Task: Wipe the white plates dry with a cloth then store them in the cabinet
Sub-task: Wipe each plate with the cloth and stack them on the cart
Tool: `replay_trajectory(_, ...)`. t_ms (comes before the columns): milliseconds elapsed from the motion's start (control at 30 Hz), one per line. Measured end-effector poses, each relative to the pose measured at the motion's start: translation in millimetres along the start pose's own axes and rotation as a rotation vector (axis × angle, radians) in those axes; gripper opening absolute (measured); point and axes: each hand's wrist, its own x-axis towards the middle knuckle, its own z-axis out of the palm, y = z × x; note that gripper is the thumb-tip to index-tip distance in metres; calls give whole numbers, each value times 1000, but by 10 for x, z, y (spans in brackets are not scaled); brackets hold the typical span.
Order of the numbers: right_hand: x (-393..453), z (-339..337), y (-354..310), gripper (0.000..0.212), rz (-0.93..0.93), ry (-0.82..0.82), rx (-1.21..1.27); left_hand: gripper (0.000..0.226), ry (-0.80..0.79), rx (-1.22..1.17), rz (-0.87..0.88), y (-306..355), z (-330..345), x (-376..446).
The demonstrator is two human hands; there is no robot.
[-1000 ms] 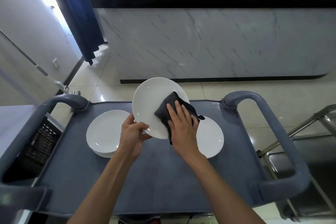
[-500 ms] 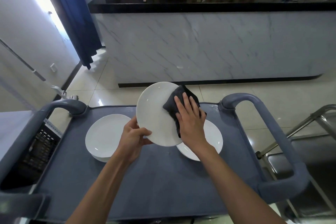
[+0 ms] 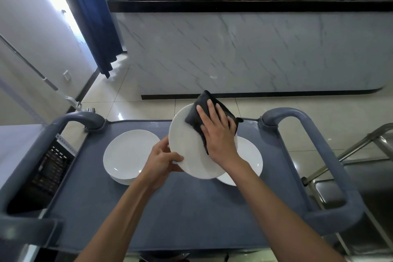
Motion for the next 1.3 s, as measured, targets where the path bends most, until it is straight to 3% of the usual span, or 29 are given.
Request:
replay_trajectory(767,-305,54,-293,50,-278,-64,42,68,-79,-14,40,-24,-82,-58)
replay_trajectory(1300,-347,-15,-381,50,-296,-61,42,67,-80,-10,22,-65,-80,-108)
